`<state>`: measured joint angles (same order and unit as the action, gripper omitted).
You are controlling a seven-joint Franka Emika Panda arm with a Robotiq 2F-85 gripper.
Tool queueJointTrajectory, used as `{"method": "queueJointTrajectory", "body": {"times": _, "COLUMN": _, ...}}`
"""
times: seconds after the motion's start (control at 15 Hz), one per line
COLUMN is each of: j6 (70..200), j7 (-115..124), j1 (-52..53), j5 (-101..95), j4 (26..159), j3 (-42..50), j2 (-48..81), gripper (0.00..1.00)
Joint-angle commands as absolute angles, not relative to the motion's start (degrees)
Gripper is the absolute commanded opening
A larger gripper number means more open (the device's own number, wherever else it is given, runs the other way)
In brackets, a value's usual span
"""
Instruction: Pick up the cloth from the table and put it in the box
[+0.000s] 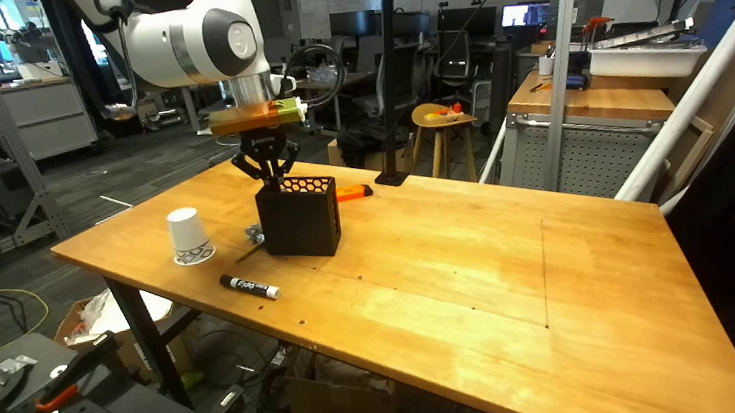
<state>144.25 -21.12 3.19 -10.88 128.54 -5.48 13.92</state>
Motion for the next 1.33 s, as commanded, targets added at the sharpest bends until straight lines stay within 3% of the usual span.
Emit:
{"method": "queueJointTrajectory", "body": {"times": 0.0, "j6": 145.5, "j7": -23.6, "j1": 1.6, "j5": -9.6, "j4": 126.3, "j3": -5.5, "j2": 16.3, "gripper": 0.07}}
{"method": "queueJointTrajectory", "body": {"times": 1.27, "j6": 145.5, "j7": -34.1, "j1": -6.7, "j5": 0.5, "j4": 121.5, "j3": -7.8, "j2": 25.3, "gripper": 0.07}}
